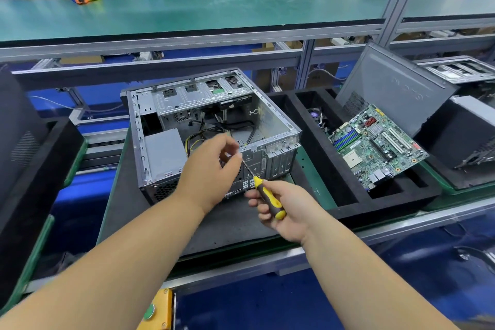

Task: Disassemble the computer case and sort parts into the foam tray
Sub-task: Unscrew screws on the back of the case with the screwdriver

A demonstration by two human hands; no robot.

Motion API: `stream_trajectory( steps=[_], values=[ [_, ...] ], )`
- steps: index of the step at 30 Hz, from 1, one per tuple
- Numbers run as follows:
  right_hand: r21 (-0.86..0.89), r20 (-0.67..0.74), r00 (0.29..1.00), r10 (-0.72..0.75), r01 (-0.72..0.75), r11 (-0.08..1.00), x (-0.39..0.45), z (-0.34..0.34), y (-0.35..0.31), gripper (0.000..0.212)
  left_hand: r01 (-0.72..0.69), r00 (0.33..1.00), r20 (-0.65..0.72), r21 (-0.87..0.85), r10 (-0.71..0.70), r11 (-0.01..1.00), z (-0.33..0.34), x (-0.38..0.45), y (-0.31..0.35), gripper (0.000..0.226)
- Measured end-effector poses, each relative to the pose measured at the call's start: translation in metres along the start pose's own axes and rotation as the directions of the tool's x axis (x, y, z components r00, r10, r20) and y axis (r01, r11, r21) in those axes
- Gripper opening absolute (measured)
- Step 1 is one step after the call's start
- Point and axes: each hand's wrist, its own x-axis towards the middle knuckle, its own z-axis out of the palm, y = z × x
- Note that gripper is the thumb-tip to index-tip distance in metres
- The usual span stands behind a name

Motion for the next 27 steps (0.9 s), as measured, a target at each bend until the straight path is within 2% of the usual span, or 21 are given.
stream_trajectory(
  steps=[1,2,3,4,6,8,9,12,13,14,16,18,20,21,22,23,24,26,27],
  values=[
    [0.049,0.042,0.999,0.032,-0.034,0.998,-0.001,-0.002,0.000,0.038,0.127,0.992,0.017,-0.079,-0.126,0.989,0.006,-0.004,0.004,0.007],
    [0.059,0.062,0.997,0.045,-0.049,0.997,-0.001,-0.003,0.000,0.037,0.271,0.962,0.063,-0.163,-0.264,0.949,0.011,-0.007,0.007,0.012],
    [0.058,0.069,0.996,0.049,-0.053,0.997,-0.001,-0.003,0.001,0.036,0.415,0.909,0.133,-0.232,-0.394,0.880,0.016,-0.007,0.009,0.016],
    [0.052,0.072,0.996,0.048,-0.051,0.997,-0.002,-0.002,0.002,0.035,0.541,0.841,0.211,-0.291,-0.499,0.789,0.020,-0.007,0.010,0.019],
    [0.034,0.076,0.997,0.026,-0.029,0.999,-0.003,0.000,0.003,0.035,0.704,0.707,0.356,-0.436,-0.611,0.561,0.027,-0.005,0.013,0.023],
    [-0.043,0.050,0.999,-0.010,0.012,0.999,-0.002,0.003,0.003,0.035,0.741,0.635,0.427,-0.571,-0.644,0.353,0.030,-0.001,0.015,0.023],
    [-0.110,0.020,0.999,-0.030,0.032,0.993,-0.003,0.005,0.003,0.035,0.738,0.622,0.433,-0.602,-0.653,0.304,0.032,0.000,0.014,0.023],
    [-0.425,-0.107,0.987,-0.123,0.067,0.903,-0.003,0.011,0.001,0.035,0.718,0.628,0.408,-0.631,-0.662,0.292,0.038,0.004,0.013,0.018],
    [-0.564,-0.141,0.972,-0.190,0.079,0.822,-0.004,0.012,0.001,0.035,0.711,0.632,0.398,-0.638,-0.665,0.294,0.041,0.004,0.012,0.015],
    [-0.717,-0.148,0.947,-0.285,0.096,0.691,-0.005,0.012,0.000,0.033,0.705,0.635,0.392,-0.645,-0.665,0.294,0.042,0.004,0.012,0.013],
    [-0.938,-0.071,0.887,-0.456,0.096,0.332,-0.005,0.012,0.003,0.028,0.698,0.641,0.390,-0.654,-0.661,0.291,0.044,0.004,0.012,0.012],
    [-0.998,-0.014,0.834,-0.551,0.026,0.064,-0.005,0.015,0.007,0.029,0.695,0.647,0.393,-0.657,-0.653,0.293,0.044,0.006,0.011,0.011],
    [-0.999,0.026,0.810,-0.585,-0.005,-0.051,-0.003,0.016,0.009,0.030,0.687,0.656,0.386,-0.661,-0.648,0.302,0.043,0.007,0.011,0.010],
    [-0.999,0.039,0.817,-0.576,0.018,-0.042,-0.002,0.015,0.008,0.028,0.682,0.661,0.379,-0.663,-0.648,0.308,0.043,0.007,0.011,0.009],
    [-0.997,0.037,0.834,-0.551,0.068,0.036,0.000,0.012,0.006,0.025,0.678,0.665,0.373,-0.665,-0.647,0.314,0.043,0.007,0.011,0.009],
    [-0.975,0.023,0.861,-0.508,0.131,0.178,0.001,0.010,0.004,0.024,0.674,0.670,0.371,-0.667,-0.643,0.317,0.042,0.007,0.011,0.009],
    [-0.908,-0.002,0.901,-0.435,0.180,0.378,0.001,0.008,0.002,0.025,0.670,0.675,0.371,-0.671,-0.638,0.318,0.041,0.006,0.011,0.010],
    [-0.621,-0.031,0.974,-0.226,0.158,0.767,0.000,0.008,0.001,0.033,0.660,0.683,0.368,-0.681,-0.631,0.318,0.040,0.006,0.012,0.012],
    [-0.441,-0.012,0.991,-0.134,0.115,0.890,0.001,0.006,0.001,0.038,0.658,0.682,0.365,-0.684,-0.634,0.314,0.040,0.006,0.012,0.012]
  ],
)
